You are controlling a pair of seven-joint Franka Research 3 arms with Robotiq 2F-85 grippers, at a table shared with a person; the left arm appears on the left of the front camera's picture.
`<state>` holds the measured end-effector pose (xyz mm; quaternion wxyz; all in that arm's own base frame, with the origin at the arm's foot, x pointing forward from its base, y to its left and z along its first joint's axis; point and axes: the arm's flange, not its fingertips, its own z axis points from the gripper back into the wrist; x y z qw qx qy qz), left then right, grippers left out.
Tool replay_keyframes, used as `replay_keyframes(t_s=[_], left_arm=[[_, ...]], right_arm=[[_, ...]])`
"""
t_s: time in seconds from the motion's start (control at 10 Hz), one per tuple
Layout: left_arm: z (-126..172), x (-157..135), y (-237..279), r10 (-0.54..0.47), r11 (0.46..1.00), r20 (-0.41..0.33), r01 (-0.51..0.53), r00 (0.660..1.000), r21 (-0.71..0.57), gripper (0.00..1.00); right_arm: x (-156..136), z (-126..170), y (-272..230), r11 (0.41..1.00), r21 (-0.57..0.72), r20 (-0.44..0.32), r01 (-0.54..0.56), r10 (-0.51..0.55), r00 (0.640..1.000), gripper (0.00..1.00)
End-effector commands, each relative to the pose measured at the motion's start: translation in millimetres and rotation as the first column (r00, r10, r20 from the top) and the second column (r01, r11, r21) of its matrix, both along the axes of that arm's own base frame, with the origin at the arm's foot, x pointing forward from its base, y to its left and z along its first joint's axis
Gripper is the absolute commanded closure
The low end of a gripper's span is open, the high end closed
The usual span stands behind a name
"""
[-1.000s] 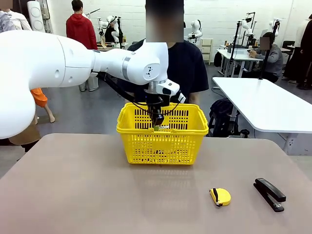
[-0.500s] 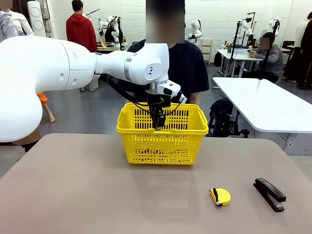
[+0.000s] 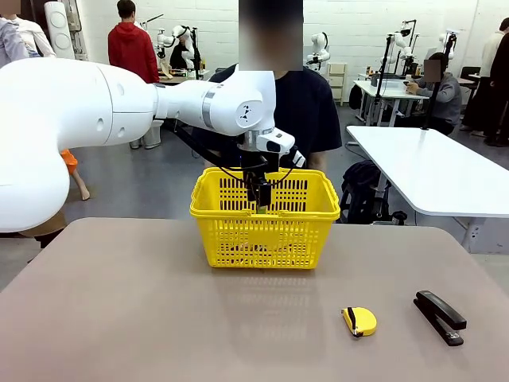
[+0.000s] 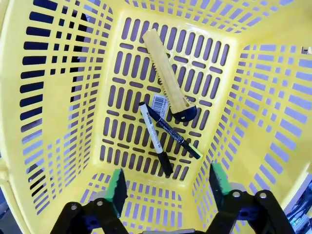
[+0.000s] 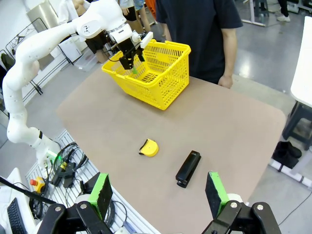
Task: Place the items the person wants into the basket.
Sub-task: Pick up the item the person points to and place it in the Market Basket.
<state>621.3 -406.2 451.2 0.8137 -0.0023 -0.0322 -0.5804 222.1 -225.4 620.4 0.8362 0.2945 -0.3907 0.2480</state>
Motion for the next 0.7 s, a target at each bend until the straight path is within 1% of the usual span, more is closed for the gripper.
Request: replay_keyframes(t_s=[0.0,0.1,0.2,0.3,0.4,0.5,0.6], left_arm=[[13.3,2.6,1.9,-0.028,0.999,-0.024,0.027,0.999,-0.044,0.00],[21.4,-1.2,6.2,-0.027,0.998,-0.019,0.026,0.999,-0.054,0.00],[37.0,-9.4,15.8,-0.036,0.995,-0.002,0.036,0.999,-0.097,0.00],[57.0,-32.0,37.1,-0.017,0.992,-0.004,0.016,1.000,-0.127,0.00],[90.9,-68.8,76.8,0.004,0.989,0.024,0.000,1.000,-0.145,0.00],[114.3,-108.0,119.4,0.020,0.982,0.067,-0.008,0.998,-0.186,0.00],[124.5,-153.1,161.6,0.064,0.975,0.123,-0.036,0.990,-0.219,0.00]], right_arm=[[2.8,1.1,0.3,0.999,0.032,0.030,-0.016,0.015,0.999,0.00],[2.8,1.1,0.3,0.999,0.032,0.030,-0.016,0.015,0.999,0.00],[2.8,1.1,0.3,0.999,0.032,0.030,-0.016,0.015,0.999,0.00],[2.8,1.1,0.3,0.999,0.032,0.030,-0.016,0.015,0.999,0.00],[2.8,1.1,0.3,0.999,0.032,0.030,-0.016,0.015,0.999,0.00],[2.8,1.1,0.3,0.999,0.032,0.030,-0.016,0.015,0.999,0.00],[2.8,1.1,0.3,0.999,0.032,0.030,-0.016,0.015,0.999,0.00]])
